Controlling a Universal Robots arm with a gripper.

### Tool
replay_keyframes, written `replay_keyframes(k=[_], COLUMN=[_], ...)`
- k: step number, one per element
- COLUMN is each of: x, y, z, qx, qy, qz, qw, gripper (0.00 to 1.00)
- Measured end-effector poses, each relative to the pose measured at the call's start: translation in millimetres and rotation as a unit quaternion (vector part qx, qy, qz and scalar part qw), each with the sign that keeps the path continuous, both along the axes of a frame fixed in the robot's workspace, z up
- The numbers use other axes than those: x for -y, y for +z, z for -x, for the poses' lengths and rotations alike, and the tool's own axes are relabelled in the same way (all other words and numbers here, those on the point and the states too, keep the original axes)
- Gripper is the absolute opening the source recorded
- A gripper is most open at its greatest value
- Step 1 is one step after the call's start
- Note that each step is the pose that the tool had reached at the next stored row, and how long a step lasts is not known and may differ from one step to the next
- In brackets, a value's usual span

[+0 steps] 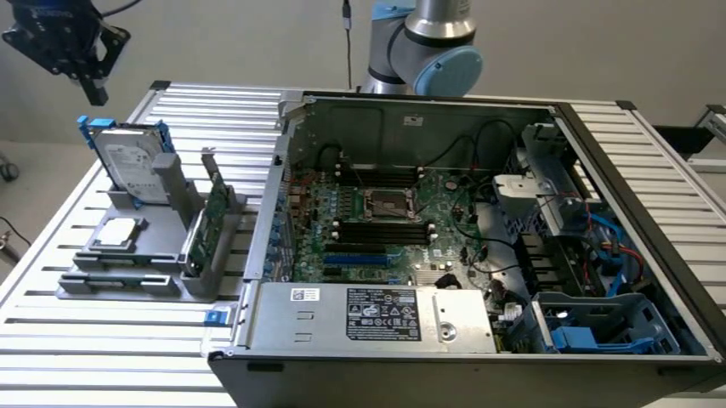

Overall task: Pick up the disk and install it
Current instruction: 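Pick up the disk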

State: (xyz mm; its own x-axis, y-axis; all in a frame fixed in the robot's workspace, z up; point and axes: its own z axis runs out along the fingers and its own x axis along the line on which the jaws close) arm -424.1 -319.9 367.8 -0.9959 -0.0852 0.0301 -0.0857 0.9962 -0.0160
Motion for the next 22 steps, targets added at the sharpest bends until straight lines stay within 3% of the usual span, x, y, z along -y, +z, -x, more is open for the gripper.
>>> replay_keyframes(k=[6, 12, 18, 22], x=[0.0, 0.0, 0.0, 0.0], y=[-1.4, -2.7, -3.9, -4.8], z=[0.0, 0.0, 0.0, 0.0], qx=[0.0000, 0.0000, 0.0000, 0.0000], qy=[0.054, 0.109, 0.163, 0.199], qz=[0.0000, 0.0000, 0.0000, 0.0000], qw=[0.9985, 0.9941, 0.9867, 0.9801], gripper=[0.11, 0.11, 0.11, 0.11])
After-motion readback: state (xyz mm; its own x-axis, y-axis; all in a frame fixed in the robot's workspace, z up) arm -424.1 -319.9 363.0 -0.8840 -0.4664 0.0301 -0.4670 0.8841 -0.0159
